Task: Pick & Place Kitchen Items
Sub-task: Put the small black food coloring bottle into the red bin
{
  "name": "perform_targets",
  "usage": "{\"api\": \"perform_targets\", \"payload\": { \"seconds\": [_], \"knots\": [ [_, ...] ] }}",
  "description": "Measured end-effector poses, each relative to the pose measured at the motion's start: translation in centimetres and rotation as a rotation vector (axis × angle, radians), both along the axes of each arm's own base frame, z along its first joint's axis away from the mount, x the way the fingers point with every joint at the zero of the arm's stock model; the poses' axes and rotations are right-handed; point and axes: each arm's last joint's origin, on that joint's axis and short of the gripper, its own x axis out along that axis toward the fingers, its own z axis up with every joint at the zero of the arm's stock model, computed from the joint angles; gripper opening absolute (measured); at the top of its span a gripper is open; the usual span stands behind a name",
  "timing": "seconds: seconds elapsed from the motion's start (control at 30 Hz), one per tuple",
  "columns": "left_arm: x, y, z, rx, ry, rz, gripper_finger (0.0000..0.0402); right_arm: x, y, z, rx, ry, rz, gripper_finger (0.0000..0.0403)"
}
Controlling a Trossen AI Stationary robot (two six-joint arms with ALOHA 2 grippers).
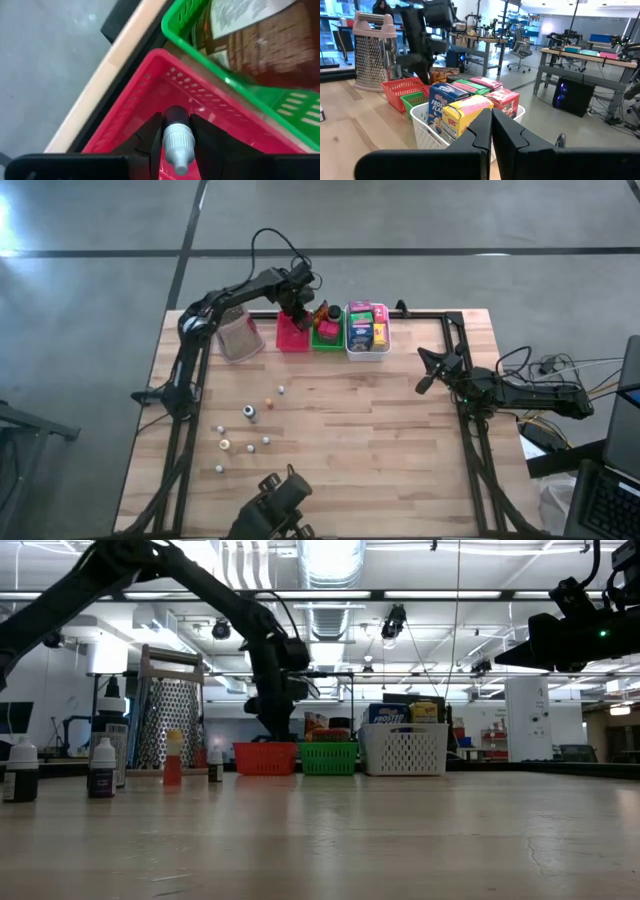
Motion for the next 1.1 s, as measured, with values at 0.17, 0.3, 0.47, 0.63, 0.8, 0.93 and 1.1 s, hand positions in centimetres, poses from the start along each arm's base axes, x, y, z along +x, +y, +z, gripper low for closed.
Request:
{"api": "perform_targets", "payload": {
  "seconds": [0.17,0.3,0.47,0.63,0.8,0.93,1.1],
  "knots": [
    [0.4,0.4,-1.5,-0.025,0.027,0.001,0.0096,0.0,0.0,0.0,0.000,0.000,0.000,0.0008],
    [0.5,0.5,-1.8,-0.028,0.029,0.001,0.0096,0.0,0.0,0.0,0.000,0.000,0.000,0.0008],
    [0.2,0.2,-1.9,-0.045,0.065,-0.023,0.0096,0.0,0.0,0.0,0.000,0.000,0.000,0.0008],
    [-0.7,0.2,-2.0,-0.033,0.167,-0.045,0.0096,0.0,0.0,0.0,0.000,0.000,0.000,0.0008],
    [-1.4,0.7,-2.1,-0.023,0.193,-0.003,0.0096,0.0,0.0,0.0,0.000,0.000,0.000,0.0008],
    [-1.7,1.3,-2.3,-0.019,0.170,0.050,0.0096,0.0,0.0,0.0,0.000,0.000,0.000,0.0008],
    [-1.9,1.4,-2.6,-0.025,0.168,0.074,0.0096,0.0,0.0,0.0,0.000,0.000,0.000,0.0008]
  ]
}}
